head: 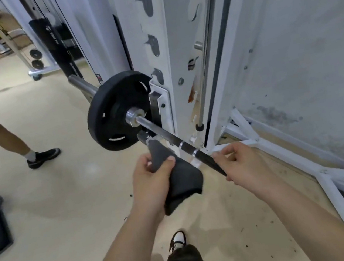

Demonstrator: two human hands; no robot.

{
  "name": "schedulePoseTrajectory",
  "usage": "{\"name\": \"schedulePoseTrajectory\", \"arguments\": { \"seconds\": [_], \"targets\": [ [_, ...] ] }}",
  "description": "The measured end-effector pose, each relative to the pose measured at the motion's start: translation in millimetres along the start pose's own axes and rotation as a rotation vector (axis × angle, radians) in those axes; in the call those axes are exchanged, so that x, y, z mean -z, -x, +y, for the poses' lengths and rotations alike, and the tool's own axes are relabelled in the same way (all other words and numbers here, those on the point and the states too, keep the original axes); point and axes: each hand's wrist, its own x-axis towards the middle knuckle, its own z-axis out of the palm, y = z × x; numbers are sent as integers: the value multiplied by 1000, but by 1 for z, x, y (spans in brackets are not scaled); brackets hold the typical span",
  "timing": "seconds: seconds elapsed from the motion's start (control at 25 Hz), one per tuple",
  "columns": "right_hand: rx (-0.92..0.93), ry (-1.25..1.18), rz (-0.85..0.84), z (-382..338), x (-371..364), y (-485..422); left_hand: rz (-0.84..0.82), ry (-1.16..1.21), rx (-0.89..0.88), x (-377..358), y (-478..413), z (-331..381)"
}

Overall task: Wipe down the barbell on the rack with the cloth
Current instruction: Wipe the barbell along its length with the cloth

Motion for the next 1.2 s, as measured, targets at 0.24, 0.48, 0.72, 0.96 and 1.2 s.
{"name": "schedulePoseTrajectory", "arguments": {
  "seconds": [0.24,0.48,0.72,0.96,1.2],
  "targets": [
    [64,-70,-23,-50,-42,-80,148,-482,-523,24,-137,56],
    [41,104,-6,-59,-94,-126,-44,-1373,-730,2,-210,-22],
    [114,467,-67,-54,-107,-148,69,-1309,-783,12,-249,1],
    [93,567,36,-55,-118,-153,39,-1280,-753,-4,-246,-9],
    [35,573,46,-60,-120,-154,-199,-1437,-947,25,-257,12]
  ]
}}
